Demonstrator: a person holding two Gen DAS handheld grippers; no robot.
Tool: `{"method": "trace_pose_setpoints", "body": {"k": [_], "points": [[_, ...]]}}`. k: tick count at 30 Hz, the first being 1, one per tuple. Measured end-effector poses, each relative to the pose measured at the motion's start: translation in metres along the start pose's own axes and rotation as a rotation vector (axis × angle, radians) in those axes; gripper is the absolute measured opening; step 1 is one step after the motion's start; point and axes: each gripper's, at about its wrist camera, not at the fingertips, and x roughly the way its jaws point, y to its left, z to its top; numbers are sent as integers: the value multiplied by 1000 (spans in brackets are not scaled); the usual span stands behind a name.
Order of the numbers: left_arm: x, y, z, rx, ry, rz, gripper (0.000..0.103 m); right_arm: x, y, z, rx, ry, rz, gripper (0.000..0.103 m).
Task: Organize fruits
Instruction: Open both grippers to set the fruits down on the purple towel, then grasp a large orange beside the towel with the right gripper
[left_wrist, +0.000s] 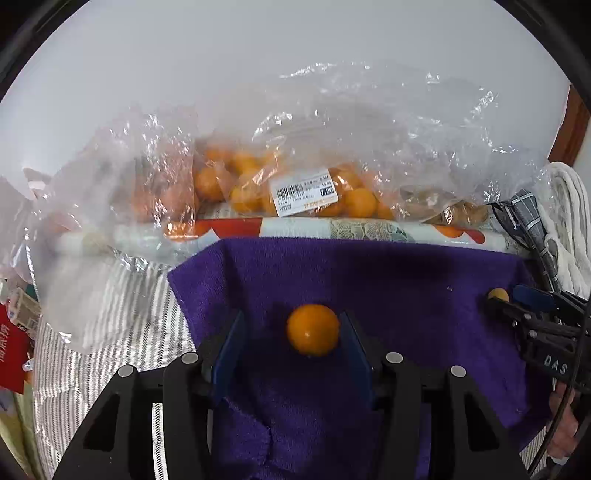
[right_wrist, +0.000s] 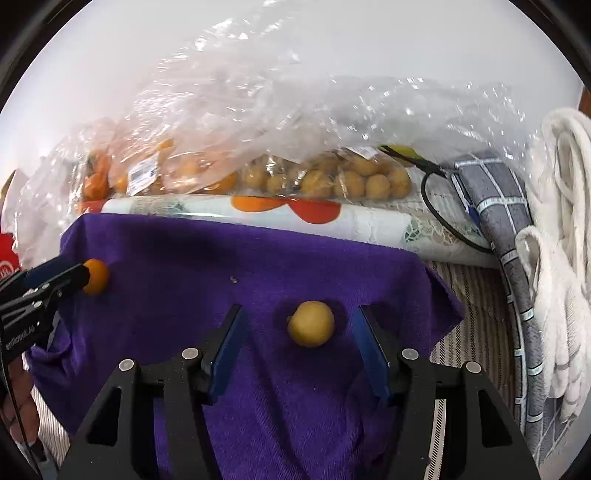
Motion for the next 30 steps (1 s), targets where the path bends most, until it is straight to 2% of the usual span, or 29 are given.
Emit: {"method": "trace_pose_setpoints", "body": {"k": [6,8,14,17,20,23,27,30], "points": [[-21,3,3,-11,-32,0,54,-28,16,3,-56,-57,-34,63],[-27,6,5,-29,-8,41,54,-38,23,2,-48,-102,-18,67],[-63,7,13,-15,-87,75,54,-62,27,0,-19,-145,-55,67],[-85,7,13,-1,-128,61,56,-82,25,-19,25,-161,3,67],[-103,4,13,-3,-160,43,56,-91,25,-40,28,-104,23,67],[-118,0,4,4,-181,36,59,-104,28,-68,12,-111,15,67],[-123,5,-31,25,-163,42,61,-118,36,-108,-17,-127,32,66],[-127,24,-65,-6,-128,24,61,-127,51,-144,-51,-154,97,65]]}}
